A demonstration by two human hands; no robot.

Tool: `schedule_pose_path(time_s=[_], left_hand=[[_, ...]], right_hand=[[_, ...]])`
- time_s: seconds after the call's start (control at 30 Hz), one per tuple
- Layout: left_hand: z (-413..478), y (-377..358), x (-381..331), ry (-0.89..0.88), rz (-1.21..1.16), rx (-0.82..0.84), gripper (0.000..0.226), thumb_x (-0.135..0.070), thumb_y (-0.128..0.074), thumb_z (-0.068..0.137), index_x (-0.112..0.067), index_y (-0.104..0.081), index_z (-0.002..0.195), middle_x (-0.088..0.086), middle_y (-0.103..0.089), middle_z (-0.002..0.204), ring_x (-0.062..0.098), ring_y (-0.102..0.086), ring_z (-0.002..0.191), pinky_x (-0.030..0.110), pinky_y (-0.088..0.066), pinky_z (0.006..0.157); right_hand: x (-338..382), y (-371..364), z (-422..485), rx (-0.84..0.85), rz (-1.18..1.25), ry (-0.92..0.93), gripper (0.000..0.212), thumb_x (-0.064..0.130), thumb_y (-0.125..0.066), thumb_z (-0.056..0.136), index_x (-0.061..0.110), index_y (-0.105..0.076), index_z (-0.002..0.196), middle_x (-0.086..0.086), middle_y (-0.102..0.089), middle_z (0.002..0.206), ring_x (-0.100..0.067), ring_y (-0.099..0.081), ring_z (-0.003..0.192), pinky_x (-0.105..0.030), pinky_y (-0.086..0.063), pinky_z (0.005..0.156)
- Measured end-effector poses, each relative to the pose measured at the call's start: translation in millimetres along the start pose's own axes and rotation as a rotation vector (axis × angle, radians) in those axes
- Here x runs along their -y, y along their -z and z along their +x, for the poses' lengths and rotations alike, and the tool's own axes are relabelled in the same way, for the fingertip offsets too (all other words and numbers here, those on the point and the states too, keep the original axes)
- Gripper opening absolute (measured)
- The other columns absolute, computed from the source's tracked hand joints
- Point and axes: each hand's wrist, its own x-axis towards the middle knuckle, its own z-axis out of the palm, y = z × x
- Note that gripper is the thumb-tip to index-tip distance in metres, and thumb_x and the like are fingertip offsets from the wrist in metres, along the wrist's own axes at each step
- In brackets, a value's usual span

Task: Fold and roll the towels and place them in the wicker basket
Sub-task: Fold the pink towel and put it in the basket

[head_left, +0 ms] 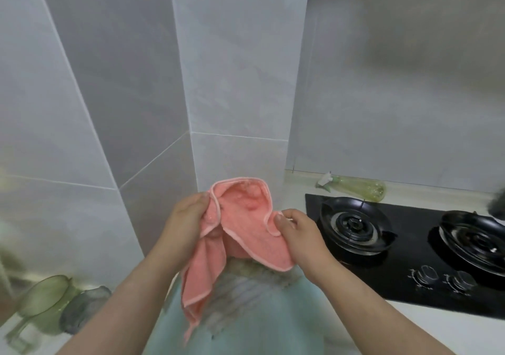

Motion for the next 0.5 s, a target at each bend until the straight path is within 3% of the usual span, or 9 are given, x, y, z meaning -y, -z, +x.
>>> schedule_pose_path(time_s=[0.13, 0.2, 0.27, 0.33, 0.4, 0.5], left_hand=[[-33.7, 4.1, -2.2, 0.109, 0.003, 0.040, 0.023, -0.001, -0.046, 0.092, 0.007, -0.060, 0.075, 0.010, -0.064, 0.072, 0.018, -0.058, 0.072, 0.030, -0.045, 0.067], [-56.2, 2.7, -2.6, 0.216, -0.013, 0.122, 0.019, 0.003, -0.051, 0.082, -0.003, -0.068, 0.088, 0.007, -0.073, 0.081, 0.020, -0.066, 0.076, 0.029, -0.050, 0.068], [-73.8, -1.9, 2.3, 0.334, -0.102, 0.240, 0.048, -0.003, -0.056, 0.066, -0.011, -0.067, 0.112, 0.012, -0.074, 0.104, 0.026, -0.069, 0.093, 0.036, -0.052, 0.080], [-84.2, -3.8, 12.8, 0.391, -0.229, 0.241, 0.068, -0.017, -0.066, 0.066, -0.010, -0.055, 0.132, 0.021, -0.064, 0.125, 0.034, -0.062, 0.114, 0.046, -0.048, 0.099], [-89.8, -3.6, 27.7, 0.335, -0.200, 0.220, 0.086, -0.036, -0.084, 0.063, -0.014, -0.049, 0.138, 0.015, -0.057, 0.137, 0.028, -0.057, 0.125, 0.048, -0.040, 0.109], [-105.2, -0.3, 37.5, 0.246, 0.083, 0.383, 0.043, -0.029, -0.079, 0.066, -0.023, -0.072, 0.108, 0.001, -0.073, 0.110, 0.016, -0.069, 0.102, 0.035, -0.053, 0.090]], right_hand=[[13.9, 2.1, -27.2, 0.088, 0.082, -0.040, 0.012, 0.031, -0.064, 0.092, 0.024, -0.071, 0.099, 0.005, -0.072, 0.102, -0.015, -0.067, 0.097, -0.038, -0.054, 0.089], [20.7, 2.6, -43.9, 0.141, 0.168, -0.093, 0.011, 0.022, -0.064, 0.092, 0.020, -0.072, 0.099, 0.000, -0.074, 0.100, -0.020, -0.070, 0.096, -0.042, -0.056, 0.089], [24.2, 0.0, -60.0, 0.158, 0.232, -0.145, 0.012, 0.015, -0.063, 0.091, 0.019, -0.073, 0.097, -0.004, -0.074, 0.099, -0.025, -0.070, 0.097, -0.045, -0.056, 0.090], [24.4, -5.5, -72.9, 0.153, 0.276, -0.182, 0.012, 0.012, -0.063, 0.089, 0.018, -0.073, 0.095, -0.007, -0.073, 0.101, -0.027, -0.070, 0.097, -0.047, -0.055, 0.092], [20.9, -10.8, -82.3, 0.150, 0.357, -0.228, 0.014, 0.008, -0.062, 0.089, 0.014, -0.071, 0.098, -0.014, -0.072, 0.102, -0.029, -0.070, 0.093, -0.045, -0.055, 0.087], [12.2, -12.9, -91.8, 0.140, 0.480, -0.293, 0.019, -0.001, -0.060, 0.088, 0.010, -0.066, 0.103, -0.022, -0.070, 0.096, -0.031, -0.067, 0.077, -0.041, -0.053, 0.069]])
